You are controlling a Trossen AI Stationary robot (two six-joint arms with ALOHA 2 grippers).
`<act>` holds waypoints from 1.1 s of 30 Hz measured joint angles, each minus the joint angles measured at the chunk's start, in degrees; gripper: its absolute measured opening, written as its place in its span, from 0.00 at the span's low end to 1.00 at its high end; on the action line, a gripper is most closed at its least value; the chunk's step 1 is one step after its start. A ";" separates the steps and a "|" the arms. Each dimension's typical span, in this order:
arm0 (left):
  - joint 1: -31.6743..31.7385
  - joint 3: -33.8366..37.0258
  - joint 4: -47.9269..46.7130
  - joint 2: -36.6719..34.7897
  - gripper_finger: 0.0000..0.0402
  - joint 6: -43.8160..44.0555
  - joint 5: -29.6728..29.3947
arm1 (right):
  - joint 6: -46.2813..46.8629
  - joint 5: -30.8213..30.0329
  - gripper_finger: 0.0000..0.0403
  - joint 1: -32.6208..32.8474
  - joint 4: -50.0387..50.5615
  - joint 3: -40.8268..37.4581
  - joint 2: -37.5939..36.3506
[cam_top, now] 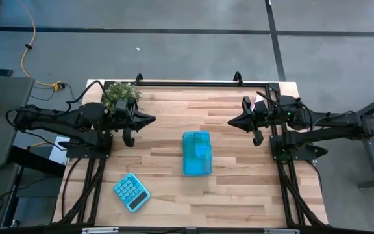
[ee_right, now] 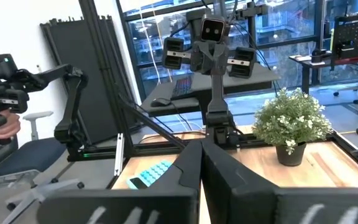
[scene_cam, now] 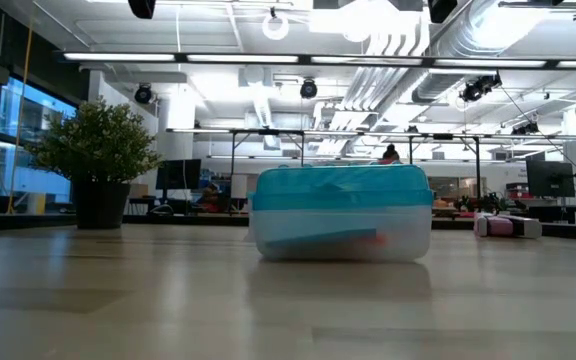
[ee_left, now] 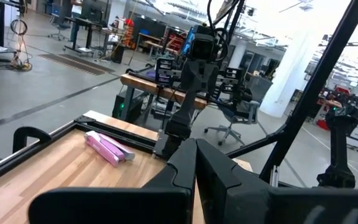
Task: Pack school essentials
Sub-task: Return to Home Position
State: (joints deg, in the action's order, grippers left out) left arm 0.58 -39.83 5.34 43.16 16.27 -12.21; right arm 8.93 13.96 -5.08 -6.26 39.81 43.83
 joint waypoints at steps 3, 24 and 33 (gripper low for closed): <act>0.02 0.00 0.00 0.00 0.00 0.00 -0.06 | 0.00 -0.03 0.00 0.00 0.00 0.00 0.00; -4.06 13.17 6.41 -9.48 0.00 2.62 -2.86 | 5.58 -0.28 0.00 -0.07 0.03 0.00 0.04; -1.84 24.08 6.98 -23.99 0.00 4.65 0.84 | 9.58 -0.28 0.00 -0.07 -1.57 0.00 0.04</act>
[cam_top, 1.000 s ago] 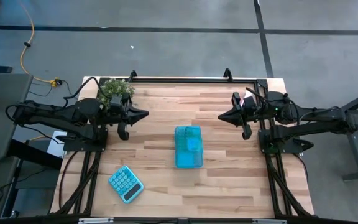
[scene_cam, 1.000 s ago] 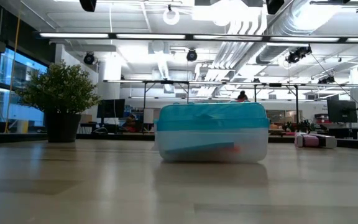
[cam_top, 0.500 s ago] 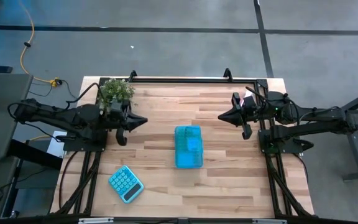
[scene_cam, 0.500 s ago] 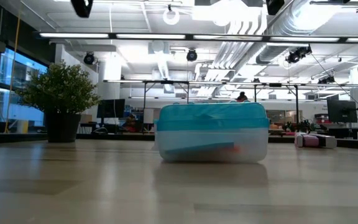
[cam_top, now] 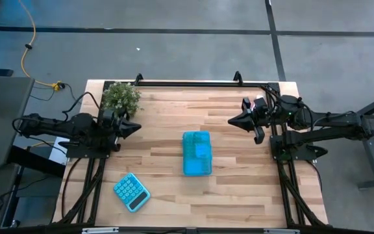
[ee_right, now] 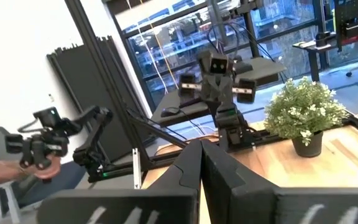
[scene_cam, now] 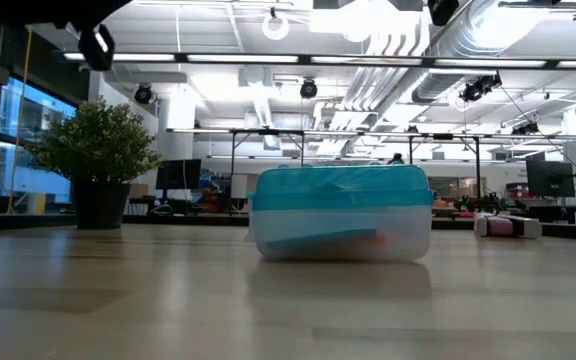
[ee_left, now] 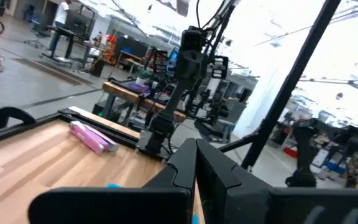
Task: Pack school essentials
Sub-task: Return to Home Position
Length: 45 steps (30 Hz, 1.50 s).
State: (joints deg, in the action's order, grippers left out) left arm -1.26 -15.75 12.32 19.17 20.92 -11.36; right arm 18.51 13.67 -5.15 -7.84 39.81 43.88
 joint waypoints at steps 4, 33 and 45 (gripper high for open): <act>0.18 4.32 -0.02 -5.61 0.00 0.65 0.66 | 0.97 -0.48 0.00 0.00 -0.15 0.00 0.00; 9.23 15.09 -11.79 -17.93 0.00 1.70 10.72 | 10.85 -3.02 0.00 -0.14 0.31 -0.02 -0.26; 9.23 15.09 -11.81 -17.93 0.00 4.40 10.72 | 6.53 -0.68 0.00 -0.15 4.88 -10.03 -16.87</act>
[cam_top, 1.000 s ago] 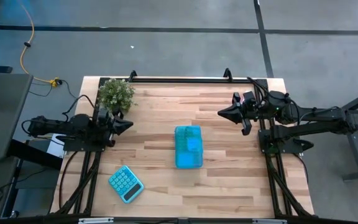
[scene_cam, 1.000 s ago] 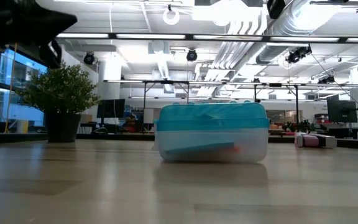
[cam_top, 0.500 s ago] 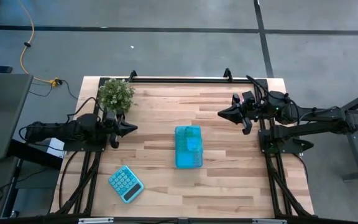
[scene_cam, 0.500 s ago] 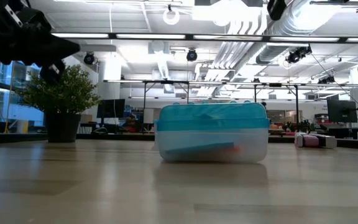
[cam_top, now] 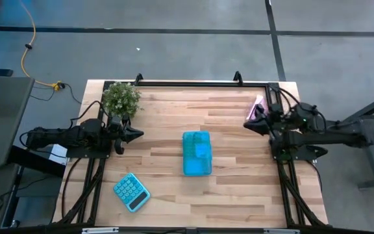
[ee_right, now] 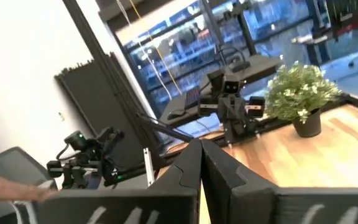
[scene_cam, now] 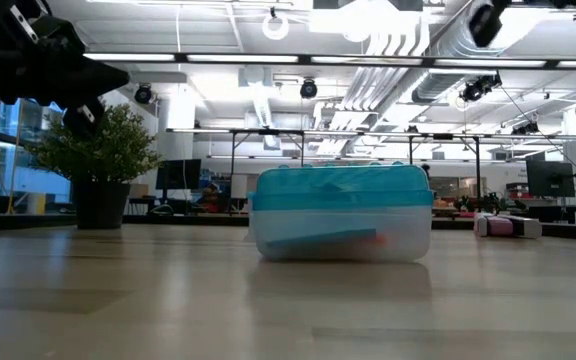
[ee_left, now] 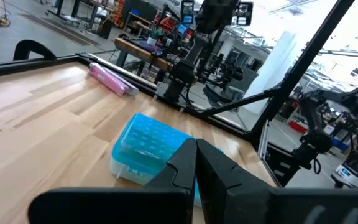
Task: Pack school essentials
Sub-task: Return to Home Position
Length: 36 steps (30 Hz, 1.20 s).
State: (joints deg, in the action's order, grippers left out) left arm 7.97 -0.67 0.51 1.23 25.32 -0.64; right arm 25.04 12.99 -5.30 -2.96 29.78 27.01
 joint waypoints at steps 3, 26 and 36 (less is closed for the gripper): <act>-0.02 0.00 0.00 0.00 0.00 0.00 0.00 | -0.22 -0.09 0.00 -0.02 0.25 -5.74 -8.69; -0.04 -0.07 0.13 0.36 0.00 0.02 -1.31 | -7.96 -12.40 0.00 3.93 -3.39 -29.20 -24.48; -0.04 -0.07 0.15 0.37 0.00 0.02 -1.49 | -11.73 -13.65 0.00 3.91 2.26 -29.13 -23.20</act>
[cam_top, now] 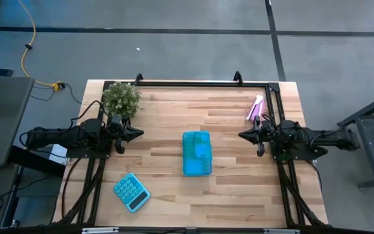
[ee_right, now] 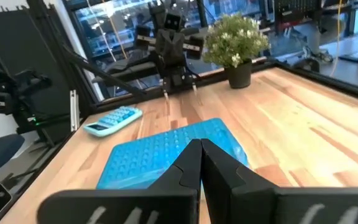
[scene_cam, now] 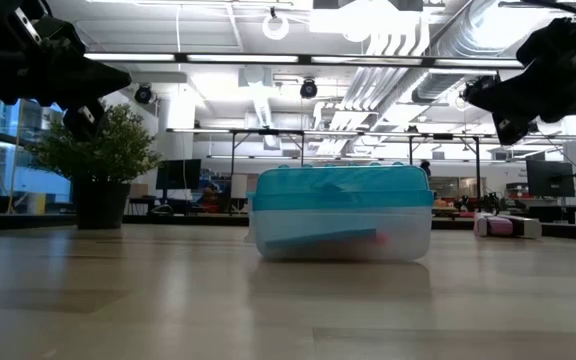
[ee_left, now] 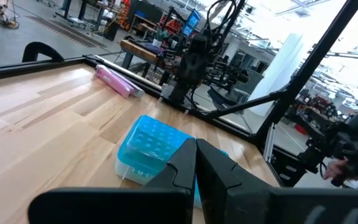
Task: Pack school essentials
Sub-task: Return to Home Position
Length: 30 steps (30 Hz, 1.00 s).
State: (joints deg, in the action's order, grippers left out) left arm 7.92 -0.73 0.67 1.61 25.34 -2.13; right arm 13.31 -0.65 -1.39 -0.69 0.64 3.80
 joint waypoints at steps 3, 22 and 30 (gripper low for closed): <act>0.00 0.00 0.00 0.00 0.00 0.00 -0.02 | 0.19 0.74 0.00 -0.02 0.12 0.00 0.70; 0.00 0.00 0.02 0.00 0.00 0.00 0.00 | 0.16 0.84 0.00 0.00 0.25 0.00 0.71; 0.00 0.00 0.02 0.00 0.00 0.00 0.00 | 0.15 0.86 0.00 -0.01 0.27 0.00 0.71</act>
State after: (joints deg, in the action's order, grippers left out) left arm 7.92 -0.73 0.69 1.61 25.34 -2.13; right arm 13.47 0.21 -1.40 -0.43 0.64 4.51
